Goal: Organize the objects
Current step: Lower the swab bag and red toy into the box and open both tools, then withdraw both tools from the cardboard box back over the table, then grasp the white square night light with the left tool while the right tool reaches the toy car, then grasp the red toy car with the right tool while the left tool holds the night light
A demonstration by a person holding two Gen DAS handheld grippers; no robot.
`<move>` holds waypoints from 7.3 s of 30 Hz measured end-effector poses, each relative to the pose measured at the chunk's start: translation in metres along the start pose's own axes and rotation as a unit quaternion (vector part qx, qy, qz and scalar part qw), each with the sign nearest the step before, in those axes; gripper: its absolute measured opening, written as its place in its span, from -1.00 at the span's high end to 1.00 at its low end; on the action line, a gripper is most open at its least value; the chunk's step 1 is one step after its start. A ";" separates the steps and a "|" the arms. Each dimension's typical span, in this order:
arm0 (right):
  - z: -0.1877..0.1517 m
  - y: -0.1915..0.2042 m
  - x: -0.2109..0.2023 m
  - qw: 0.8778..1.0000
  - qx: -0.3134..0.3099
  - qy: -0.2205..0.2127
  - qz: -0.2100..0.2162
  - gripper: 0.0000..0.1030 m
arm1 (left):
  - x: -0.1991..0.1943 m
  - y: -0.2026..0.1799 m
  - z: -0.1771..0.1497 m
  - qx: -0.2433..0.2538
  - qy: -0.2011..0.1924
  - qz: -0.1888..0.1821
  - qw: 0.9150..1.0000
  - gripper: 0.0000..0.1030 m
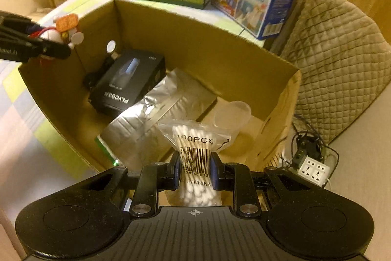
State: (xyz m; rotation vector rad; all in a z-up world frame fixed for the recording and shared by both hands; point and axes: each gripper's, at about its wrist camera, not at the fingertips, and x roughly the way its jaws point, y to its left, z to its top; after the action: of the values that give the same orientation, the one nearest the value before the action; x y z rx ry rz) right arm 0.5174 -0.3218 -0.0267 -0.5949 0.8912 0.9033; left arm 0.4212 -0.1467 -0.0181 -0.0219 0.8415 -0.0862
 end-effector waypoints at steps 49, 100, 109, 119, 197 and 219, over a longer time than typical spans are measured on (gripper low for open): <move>0.005 0.005 -0.003 0.999 0.000 -0.027 0.017 -0.01 | 0.024 -0.014 0.004 0.031 0.062 0.031 0.997 -0.37; 0.019 0.204 -0.035 0.980 0.101 -0.129 0.116 -0.04 | -0.117 0.139 -0.085 -0.084 0.013 0.074 0.994 -0.67; 0.037 0.264 -0.001 0.979 0.105 -0.100 0.145 -0.04 | -0.119 0.196 -0.130 -0.135 0.052 0.091 0.985 -0.67; 0.054 0.311 0.037 0.980 0.108 -0.064 0.156 -0.04 | -0.119 0.235 -0.149 -0.143 0.059 0.105 0.982 -0.68; 0.160 0.330 0.188 0.982 0.185 -0.019 -0.029 0.38 | -0.023 0.392 -0.124 -0.061 0.047 0.104 0.992 -0.25; 0.128 0.354 0.166 0.995 0.098 -0.005 0.010 0.55 | -0.034 0.358 -0.136 -0.060 0.055 0.094 0.992 -0.25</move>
State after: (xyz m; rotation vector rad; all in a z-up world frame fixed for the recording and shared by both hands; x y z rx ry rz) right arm 0.3175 0.0220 -0.1302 -0.4140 0.9656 0.8243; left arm 0.3212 0.2146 -0.1029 -0.0512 0.9548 0.1410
